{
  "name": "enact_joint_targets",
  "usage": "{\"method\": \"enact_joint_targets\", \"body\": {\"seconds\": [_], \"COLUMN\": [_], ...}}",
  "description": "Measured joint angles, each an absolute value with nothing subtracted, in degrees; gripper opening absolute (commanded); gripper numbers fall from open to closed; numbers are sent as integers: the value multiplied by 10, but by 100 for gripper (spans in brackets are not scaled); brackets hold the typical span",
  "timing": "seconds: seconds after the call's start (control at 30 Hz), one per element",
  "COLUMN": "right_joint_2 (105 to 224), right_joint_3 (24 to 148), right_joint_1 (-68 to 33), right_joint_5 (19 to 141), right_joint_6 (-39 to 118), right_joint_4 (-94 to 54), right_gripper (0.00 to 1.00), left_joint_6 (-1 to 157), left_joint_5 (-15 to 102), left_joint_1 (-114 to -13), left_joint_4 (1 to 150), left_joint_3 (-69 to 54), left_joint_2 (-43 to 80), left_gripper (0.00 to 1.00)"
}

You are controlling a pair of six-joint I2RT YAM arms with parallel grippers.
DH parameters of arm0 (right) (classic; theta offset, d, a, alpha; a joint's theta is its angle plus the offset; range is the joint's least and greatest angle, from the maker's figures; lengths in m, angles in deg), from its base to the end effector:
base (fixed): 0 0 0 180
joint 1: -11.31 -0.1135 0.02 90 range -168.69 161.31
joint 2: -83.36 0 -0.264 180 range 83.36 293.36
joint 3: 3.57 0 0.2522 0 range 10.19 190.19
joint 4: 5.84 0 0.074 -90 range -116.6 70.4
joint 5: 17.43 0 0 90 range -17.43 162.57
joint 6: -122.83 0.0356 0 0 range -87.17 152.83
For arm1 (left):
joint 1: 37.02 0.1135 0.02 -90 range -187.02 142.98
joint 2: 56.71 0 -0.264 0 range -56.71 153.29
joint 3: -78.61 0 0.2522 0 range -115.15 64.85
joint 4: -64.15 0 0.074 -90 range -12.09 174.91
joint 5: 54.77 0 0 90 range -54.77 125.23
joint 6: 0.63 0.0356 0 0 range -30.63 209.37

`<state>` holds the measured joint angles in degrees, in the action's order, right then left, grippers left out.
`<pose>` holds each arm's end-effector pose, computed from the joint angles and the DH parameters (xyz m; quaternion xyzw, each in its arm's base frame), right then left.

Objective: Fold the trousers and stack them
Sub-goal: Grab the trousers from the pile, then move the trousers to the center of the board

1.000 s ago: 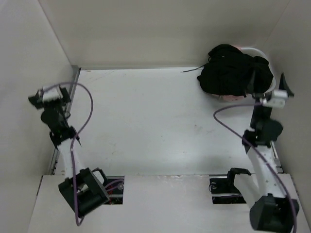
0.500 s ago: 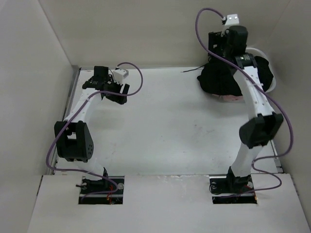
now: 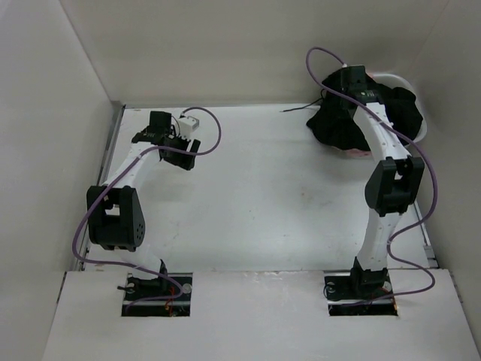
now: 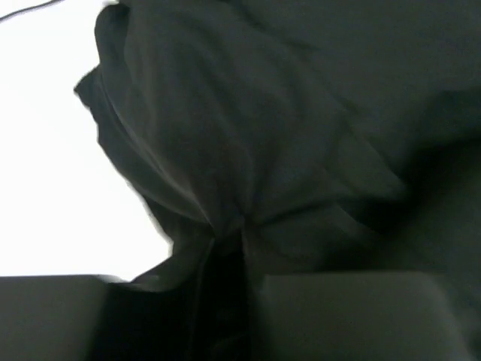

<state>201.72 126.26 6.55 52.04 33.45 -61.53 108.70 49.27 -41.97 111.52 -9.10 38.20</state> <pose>0.4689 0.0265 0.3211 0.0365 0.9084 -0.1460 0.3900 0.3537 -0.0393 0.2565 0.2352 0.9165 -0.0777 0.3142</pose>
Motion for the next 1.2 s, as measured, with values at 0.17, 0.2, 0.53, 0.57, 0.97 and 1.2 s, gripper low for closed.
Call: {"method": "enact_joint_targets", "body": {"seconds": [0.17, 0.2, 0.53, 0.57, 0.97, 1.2], "right_joint_2": [1951, 1937, 1810, 1801, 1790, 1699], "right_joint_3": [1232, 1228, 1260, 1284, 1483, 1205], "right_joint_1": [64, 63, -6, -39, -507, -480], "right_joint_5": [483, 478, 424, 419, 482, 421], "right_joint_6": [341, 341, 293, 279, 142, 265], "right_joint_4": [-592, -587, -548, -536, -237, -164], "right_gripper": [0, 0, 0, 0, 0, 10], "left_joint_6": [1086, 1086, 1080, 1076, 998, 981], "left_joint_5": [486, 486, 479, 479, 489, 505], "left_joint_1": [-431, -432, -426, -420, -271, -236], "left_joint_4": [1109, 1107, 1103, 1101, 1035, 1020], "left_joint_3": [-85, -81, -44, -39, 16, 14], "left_joint_2": [378, 374, 313, 302, 143, 125], "left_gripper": [70, 70, 72, 72, 76, 77]}}
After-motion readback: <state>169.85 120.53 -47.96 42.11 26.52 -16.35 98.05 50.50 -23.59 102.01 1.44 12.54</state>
